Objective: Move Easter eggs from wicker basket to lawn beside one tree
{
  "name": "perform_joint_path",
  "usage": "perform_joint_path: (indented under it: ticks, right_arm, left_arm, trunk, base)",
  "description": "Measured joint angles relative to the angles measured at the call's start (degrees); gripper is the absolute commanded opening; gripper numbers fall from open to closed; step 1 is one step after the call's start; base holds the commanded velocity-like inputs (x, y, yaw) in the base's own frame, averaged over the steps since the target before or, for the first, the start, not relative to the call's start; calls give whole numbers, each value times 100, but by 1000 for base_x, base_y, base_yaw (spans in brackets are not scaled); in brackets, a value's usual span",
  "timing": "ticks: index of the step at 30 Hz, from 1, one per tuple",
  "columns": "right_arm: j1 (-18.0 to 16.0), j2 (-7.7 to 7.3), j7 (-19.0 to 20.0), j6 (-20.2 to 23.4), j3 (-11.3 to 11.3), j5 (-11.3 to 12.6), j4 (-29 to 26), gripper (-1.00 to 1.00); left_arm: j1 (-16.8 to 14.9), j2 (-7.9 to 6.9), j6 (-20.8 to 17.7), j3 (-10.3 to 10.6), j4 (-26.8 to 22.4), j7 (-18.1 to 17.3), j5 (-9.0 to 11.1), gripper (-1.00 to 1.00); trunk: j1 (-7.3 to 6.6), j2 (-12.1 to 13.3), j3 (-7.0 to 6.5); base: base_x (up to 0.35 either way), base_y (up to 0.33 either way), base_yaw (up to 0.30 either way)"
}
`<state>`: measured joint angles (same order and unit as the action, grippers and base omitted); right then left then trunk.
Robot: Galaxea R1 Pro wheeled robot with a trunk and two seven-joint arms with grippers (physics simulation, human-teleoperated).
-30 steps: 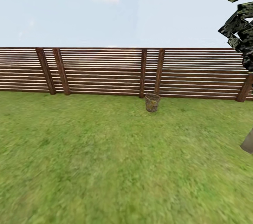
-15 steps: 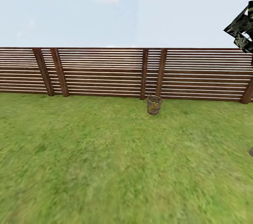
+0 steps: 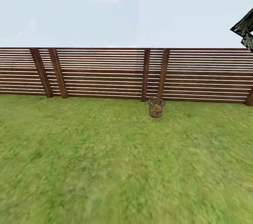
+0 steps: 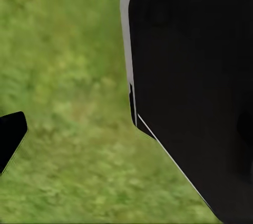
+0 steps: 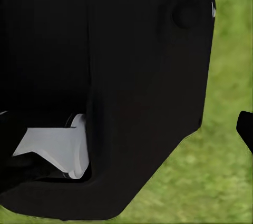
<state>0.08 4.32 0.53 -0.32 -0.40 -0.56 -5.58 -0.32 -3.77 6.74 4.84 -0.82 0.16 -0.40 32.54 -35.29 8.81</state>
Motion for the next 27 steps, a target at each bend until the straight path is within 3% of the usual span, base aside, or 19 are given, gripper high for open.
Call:
perform_joint_path:
  ticks: [6,27]
  right_arm:
    - [0,4,-3,0,-17,6,-4,100]
    - [0,7,-5,0,-23,8,3,100]
  left_arm:
    - [0,0,-1,11,0,0,0,100]
    - [0,0,0,18,0,0,0,100]
  trunk:
    - [0,0,-3]
    - [0,0,-33]
  base:
    - [329,54,-120]
    - [329,52,-241]
